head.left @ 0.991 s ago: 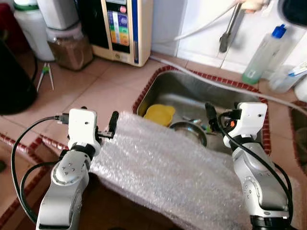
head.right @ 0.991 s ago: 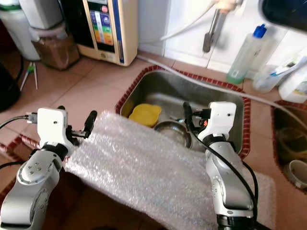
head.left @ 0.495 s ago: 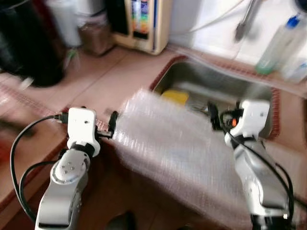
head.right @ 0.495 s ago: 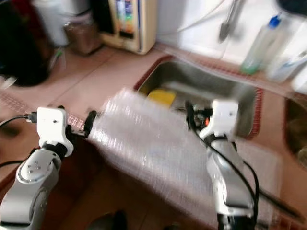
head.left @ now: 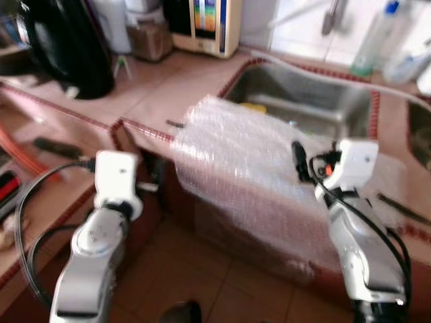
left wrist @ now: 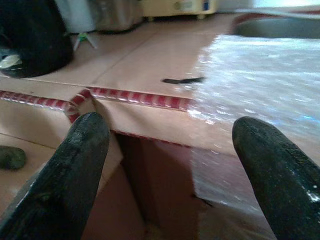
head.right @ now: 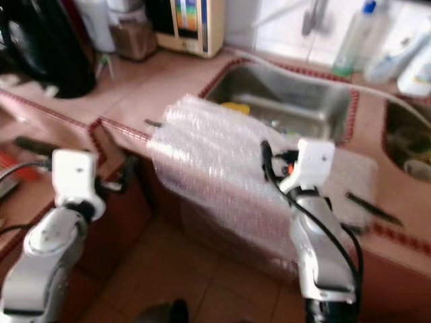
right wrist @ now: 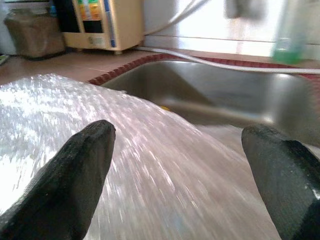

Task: Kitchen organization

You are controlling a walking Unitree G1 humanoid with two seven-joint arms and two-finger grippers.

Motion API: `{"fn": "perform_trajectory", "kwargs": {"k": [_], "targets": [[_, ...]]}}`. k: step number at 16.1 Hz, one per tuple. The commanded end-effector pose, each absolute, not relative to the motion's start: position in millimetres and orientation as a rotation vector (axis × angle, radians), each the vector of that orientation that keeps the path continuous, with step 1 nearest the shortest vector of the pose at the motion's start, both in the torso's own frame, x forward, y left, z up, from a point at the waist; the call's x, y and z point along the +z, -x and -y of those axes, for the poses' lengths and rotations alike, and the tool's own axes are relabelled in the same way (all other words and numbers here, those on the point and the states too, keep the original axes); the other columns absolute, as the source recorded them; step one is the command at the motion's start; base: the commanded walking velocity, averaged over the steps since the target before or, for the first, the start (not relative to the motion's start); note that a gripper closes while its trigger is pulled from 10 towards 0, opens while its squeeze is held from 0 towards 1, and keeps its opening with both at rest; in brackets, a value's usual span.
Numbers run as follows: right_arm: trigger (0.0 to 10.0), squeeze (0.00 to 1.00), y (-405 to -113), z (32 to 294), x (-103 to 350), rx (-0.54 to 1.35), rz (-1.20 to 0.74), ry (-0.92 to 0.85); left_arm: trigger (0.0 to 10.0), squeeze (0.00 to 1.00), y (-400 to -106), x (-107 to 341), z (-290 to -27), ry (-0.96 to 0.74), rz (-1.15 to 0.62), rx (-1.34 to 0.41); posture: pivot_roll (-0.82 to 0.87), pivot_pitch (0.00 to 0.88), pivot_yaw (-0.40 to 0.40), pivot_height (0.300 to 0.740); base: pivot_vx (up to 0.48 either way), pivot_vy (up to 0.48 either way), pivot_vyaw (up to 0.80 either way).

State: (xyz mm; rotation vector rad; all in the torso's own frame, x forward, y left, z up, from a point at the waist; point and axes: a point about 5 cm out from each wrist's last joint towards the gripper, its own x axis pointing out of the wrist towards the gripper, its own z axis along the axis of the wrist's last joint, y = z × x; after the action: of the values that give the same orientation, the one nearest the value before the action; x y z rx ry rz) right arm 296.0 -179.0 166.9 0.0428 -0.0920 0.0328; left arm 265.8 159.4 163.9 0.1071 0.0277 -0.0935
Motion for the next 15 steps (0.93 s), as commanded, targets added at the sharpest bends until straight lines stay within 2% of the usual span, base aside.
{"fn": "perform_trajectory", "kwargs": {"k": [1,8,12,15], "targets": [[10.0,0.00,-296,179,170,0.034,0.109,-0.052,10.0,0.00,-267,166,-160,-0.118,-0.023,-0.094,0.01,0.086,-0.005,0.740,-0.330,0.000,0.00],[10.0,0.00,-297,177,167,0.041,0.101,-0.051,10.0,0.00,-269,165,-160,-0.107,-0.022,-0.087,0.01,0.089,-0.007,0.740,-0.331,0.000,0.00],[10.0,0.00,-297,176,164,0.039,0.093,-0.054,10.0,0.00,-275,157,-161,-0.096,-0.037,-0.084,0.00,0.086,-0.004,0.740,0.000,0.000,0.00],[10.0,0.00,-299,176,153,0.042,0.058,-0.048,10.0,0.00,-274,129,-168,-0.072,-0.113,-0.068,0.00,0.086,-0.001,0.740,0.000,0.000,0.00]]}}
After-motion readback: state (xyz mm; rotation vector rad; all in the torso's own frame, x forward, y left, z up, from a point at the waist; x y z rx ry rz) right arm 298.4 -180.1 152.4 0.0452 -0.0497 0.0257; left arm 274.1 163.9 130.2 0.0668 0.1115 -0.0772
